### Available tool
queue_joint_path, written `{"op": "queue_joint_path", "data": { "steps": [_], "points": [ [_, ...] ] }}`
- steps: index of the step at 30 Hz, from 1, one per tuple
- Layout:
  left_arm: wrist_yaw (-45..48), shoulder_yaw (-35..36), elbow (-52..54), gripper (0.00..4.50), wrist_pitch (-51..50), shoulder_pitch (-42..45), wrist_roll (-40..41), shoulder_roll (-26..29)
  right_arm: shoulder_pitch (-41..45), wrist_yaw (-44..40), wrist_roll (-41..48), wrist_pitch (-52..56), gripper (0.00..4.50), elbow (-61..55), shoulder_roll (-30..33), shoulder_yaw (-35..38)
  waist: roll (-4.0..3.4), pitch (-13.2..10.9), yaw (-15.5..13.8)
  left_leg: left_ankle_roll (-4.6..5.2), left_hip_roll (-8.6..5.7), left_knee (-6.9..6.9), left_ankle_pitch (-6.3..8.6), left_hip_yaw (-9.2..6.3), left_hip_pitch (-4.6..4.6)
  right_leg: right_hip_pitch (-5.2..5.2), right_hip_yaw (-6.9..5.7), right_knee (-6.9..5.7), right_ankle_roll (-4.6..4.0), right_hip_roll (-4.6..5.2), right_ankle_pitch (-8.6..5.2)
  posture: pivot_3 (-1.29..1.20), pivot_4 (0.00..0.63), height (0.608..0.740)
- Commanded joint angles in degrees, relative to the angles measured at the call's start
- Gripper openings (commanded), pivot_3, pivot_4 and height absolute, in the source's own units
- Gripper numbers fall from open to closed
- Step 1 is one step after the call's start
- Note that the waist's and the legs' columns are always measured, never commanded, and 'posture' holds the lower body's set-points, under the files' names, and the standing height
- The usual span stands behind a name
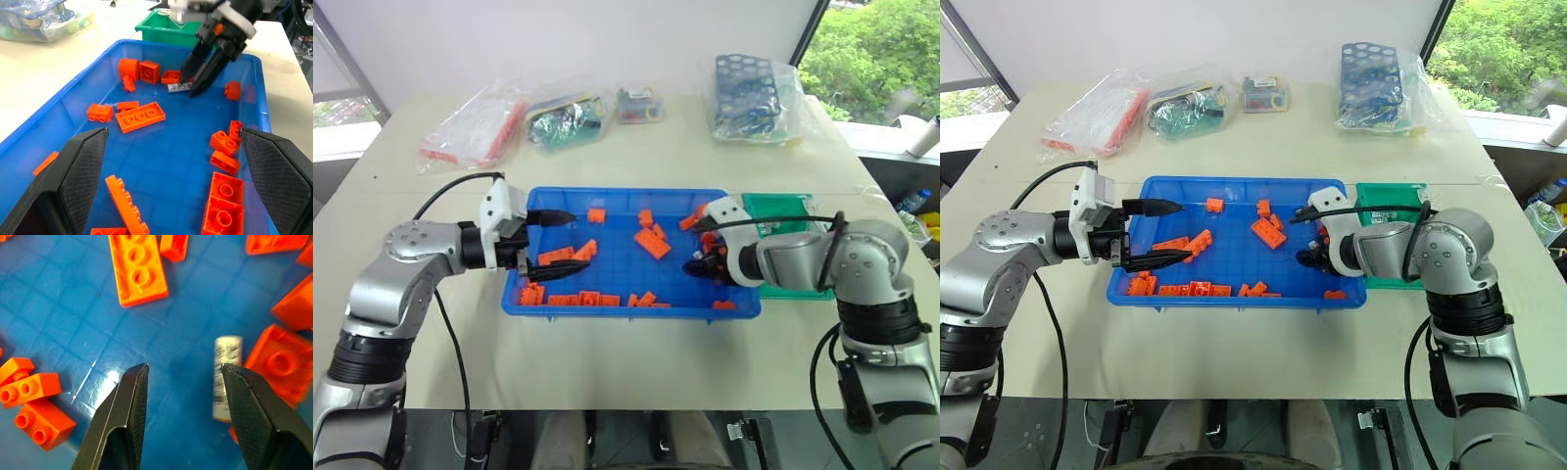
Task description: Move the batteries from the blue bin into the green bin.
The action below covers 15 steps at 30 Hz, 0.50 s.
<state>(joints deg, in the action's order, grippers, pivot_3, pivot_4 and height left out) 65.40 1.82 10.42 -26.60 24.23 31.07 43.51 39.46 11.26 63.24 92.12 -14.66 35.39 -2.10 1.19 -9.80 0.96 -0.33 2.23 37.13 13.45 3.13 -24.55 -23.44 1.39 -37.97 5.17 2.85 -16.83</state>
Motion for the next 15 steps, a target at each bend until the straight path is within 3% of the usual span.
{"op": "queue_joint_path", "data": {
  "steps": [1,4,15],
  "points": [
    [-0.1,1.5,1.7,4.50,0.9,0.5,0.6,0.1,2.0,-0.5,-0.7,0.4,2.40,-3.8,1.2,0.5,0.00,0.0,0.0,0.00,0.00,0.00,0.00,0.00,-0.02,-0.02,0.00,0.00,0.00,0.00,0.00,0.00,0.150,0.739],
    [0.0,1.4,1.4,4.50,1.2,0.5,0.5,0.2,3.0,-1.0,1.0,0.4,2.40,-4.0,1.5,1.4,0.00,0.0,0.0,0.00,0.00,0.00,0.00,0.00,-0.03,-0.02,0.00,0.00,0.00,0.00,0.00,0.00,0.150,0.739],
    [0.3,0.8,0.7,4.50,1.2,1.9,0.2,-0.2,-2.1,-5.1,-7.6,0.4,2.40,-3.4,0.1,-2.2,0.00,0.0,0.0,0.00,0.01,0.00,0.00,0.00,-0.04,-0.03,0.00,0.02,0.00,-0.01,0.00,0.00,0.150,0.739]
  ]
}}
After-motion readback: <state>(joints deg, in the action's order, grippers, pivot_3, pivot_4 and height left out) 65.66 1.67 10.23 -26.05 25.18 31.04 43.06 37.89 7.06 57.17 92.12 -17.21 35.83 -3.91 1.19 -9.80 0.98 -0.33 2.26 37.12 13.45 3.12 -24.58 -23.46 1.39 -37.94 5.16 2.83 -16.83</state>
